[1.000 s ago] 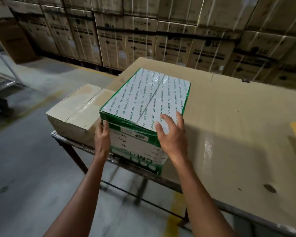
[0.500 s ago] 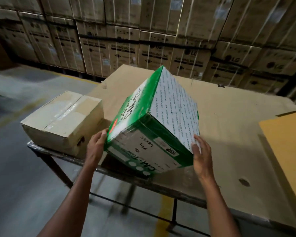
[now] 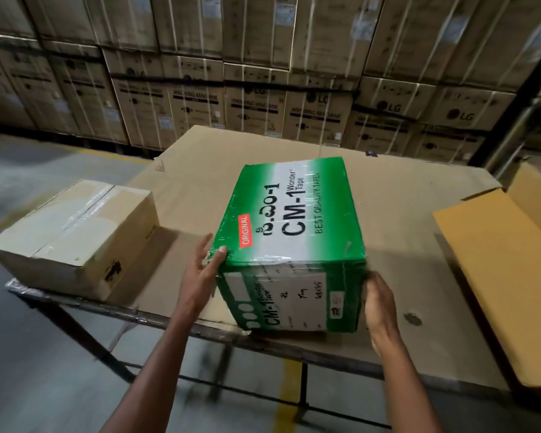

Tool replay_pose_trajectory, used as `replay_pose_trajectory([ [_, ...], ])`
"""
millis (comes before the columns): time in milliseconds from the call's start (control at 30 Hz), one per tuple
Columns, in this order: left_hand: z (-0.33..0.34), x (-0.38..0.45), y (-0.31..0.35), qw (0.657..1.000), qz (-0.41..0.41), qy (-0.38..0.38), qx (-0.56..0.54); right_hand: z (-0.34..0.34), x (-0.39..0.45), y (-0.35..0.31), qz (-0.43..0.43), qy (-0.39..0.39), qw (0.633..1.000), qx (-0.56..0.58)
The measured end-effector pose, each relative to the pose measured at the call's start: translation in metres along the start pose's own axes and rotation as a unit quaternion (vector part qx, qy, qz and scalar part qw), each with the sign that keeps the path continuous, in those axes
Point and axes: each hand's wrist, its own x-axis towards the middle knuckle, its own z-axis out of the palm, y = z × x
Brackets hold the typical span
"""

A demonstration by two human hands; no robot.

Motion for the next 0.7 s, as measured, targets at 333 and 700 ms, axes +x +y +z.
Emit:
replay_pose_trajectory([
  [333,0.051,-0.016,-0.012,0.998,-0.044,-0.036,-0.019,-0.036,0.005,-0.019,0.097,-0.067,0.991,0.071],
  [700,0.065,-0.028,0.022,0.997,0.044,-0.059,0.023,-0.051,0.024,0.003,0.156,-0.037,0.981,0.11],
])
